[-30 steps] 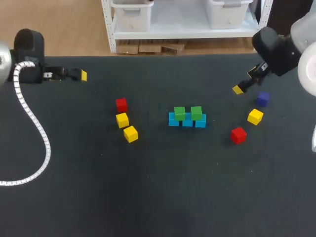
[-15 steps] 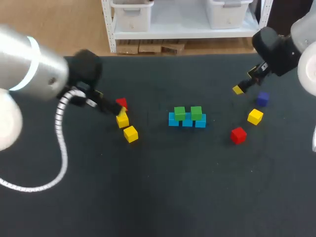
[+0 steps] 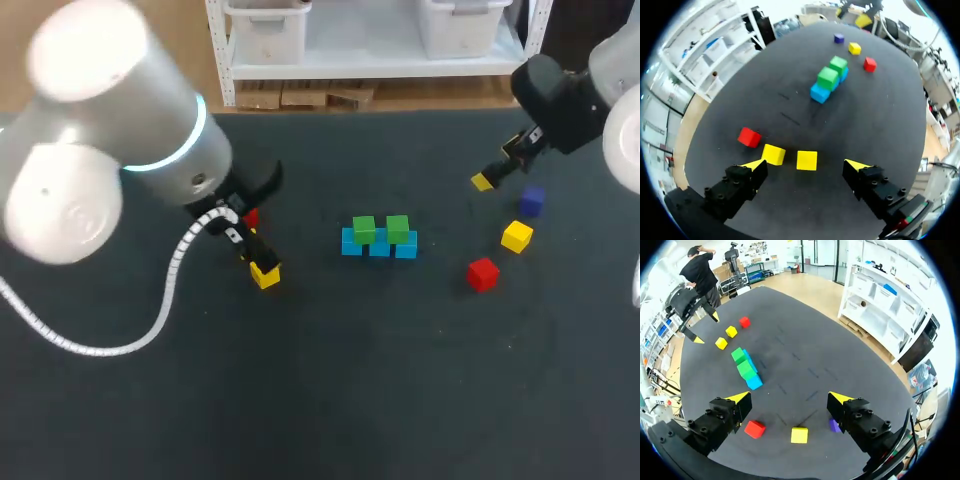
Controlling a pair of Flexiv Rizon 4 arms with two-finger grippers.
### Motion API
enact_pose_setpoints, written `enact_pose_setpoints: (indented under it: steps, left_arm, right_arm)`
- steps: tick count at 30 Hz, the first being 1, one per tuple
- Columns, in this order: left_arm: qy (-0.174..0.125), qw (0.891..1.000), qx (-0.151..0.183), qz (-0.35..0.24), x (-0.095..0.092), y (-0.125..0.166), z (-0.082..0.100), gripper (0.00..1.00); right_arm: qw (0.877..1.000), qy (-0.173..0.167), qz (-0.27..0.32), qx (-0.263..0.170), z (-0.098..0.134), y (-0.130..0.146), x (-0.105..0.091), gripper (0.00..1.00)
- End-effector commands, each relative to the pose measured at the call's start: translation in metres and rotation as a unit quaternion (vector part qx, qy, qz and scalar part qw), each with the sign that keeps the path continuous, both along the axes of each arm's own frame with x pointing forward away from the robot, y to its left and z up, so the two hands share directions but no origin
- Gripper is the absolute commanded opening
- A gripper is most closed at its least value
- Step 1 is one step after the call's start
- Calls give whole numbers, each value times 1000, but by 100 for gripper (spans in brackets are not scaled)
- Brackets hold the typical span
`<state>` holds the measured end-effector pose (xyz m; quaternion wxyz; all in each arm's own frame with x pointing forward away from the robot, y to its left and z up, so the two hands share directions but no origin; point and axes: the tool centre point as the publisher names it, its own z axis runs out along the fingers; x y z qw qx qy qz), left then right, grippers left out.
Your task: Place the blue cubes, place green cubes on the blue cubes, place the yellow cubes on the green cubes, then place the red cubes on the yellow cubes, and place purple cube on the red cubes.
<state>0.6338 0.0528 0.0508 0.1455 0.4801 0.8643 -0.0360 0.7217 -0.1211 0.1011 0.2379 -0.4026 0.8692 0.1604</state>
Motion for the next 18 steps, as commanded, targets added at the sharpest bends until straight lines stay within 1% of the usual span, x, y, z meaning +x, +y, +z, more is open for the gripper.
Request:
enact_pose_setpoints:
  steps: [1, 3, 7, 8, 9, 11, 16, 18]
  left_arm:
    - [72, 994, 78, 1, 21, -11, -18, 100]
    - [76, 993, 87, 7, 23, -12, -24, 100]
    - [97, 991, 85, 15, 24, -12, -28, 100]
    - [103, 991, 89, 14, 23, -12, -29, 94]
    - [107, 990, 93, 12, 22, -12, -30, 94]
    - [114, 989, 99, -1, 17, -12, -30, 100]
    - [117, 986, 115, -11, 9, -12, -29, 100]
    - [117, 986, 116, -10, 7, -11, -29, 100]
  right_arm:
    - [1000, 0, 0, 0, 0, 0, 0, 100]
    - [1000, 0, 0, 0, 0, 0, 0, 100]
    - [1000, 0, 0, 0, 0, 0, 0, 100]
    - [1000, 0, 0, 0, 0, 0, 0, 100]
    - [1000, 0, 0, 0, 0, 0, 0, 100]
    - [1000, 0, 0, 0, 0, 0, 0, 100]
    - [1000, 0, 0, 0, 0, 0, 0, 100]
    - [1000, 0, 0, 0, 0, 0, 0, 100]
